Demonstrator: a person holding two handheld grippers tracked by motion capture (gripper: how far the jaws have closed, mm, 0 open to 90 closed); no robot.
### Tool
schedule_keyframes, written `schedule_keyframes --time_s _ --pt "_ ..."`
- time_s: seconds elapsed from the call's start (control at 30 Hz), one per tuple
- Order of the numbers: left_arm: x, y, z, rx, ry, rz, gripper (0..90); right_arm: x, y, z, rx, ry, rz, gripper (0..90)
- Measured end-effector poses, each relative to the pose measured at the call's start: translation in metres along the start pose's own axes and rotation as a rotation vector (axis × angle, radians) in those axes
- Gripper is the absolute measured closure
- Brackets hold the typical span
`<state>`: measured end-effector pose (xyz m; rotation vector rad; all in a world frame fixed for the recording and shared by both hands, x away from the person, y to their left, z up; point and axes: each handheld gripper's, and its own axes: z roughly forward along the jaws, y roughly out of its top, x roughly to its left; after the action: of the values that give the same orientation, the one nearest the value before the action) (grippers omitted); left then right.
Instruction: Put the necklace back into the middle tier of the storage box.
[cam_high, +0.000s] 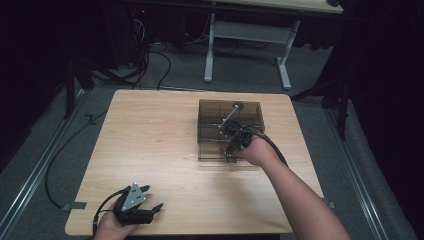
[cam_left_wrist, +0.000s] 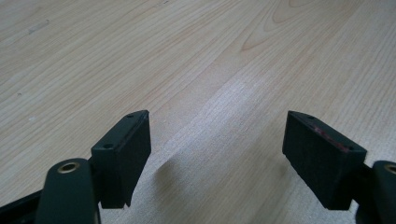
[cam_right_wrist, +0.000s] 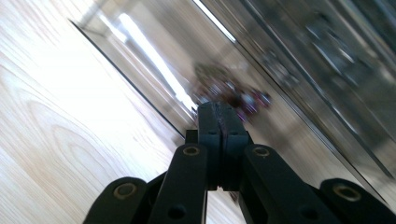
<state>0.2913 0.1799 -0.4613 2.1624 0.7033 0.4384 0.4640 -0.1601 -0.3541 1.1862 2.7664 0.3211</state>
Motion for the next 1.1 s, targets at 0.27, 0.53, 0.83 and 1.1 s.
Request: schedule_keyframes --time_s 0.27,0.53,0.83,1.1 --pt "0.0 0.0 0.0 0.0 0.003 0.002 24.0 0.004 0.016 0.018 -0.001 -0.013 -0.006 89.8" --pt "0.0 0.0 0.0 0.003 0.0 -0.001 24.1 -0.005 0.01 0.03 0.035 -0.031 0.036 89.4" --pt "0.0 0.0 0.001 0.006 0.002 -0.002 24.1 -0.01 -0.012 -0.005 -0.023 -0.024 0.045 88.6" --pt "-0.001 0.0 0.001 0.006 0.009 -0.005 24.3 -0.017 -0.053 -0.013 0.001 -0.01 0.075 87.4"
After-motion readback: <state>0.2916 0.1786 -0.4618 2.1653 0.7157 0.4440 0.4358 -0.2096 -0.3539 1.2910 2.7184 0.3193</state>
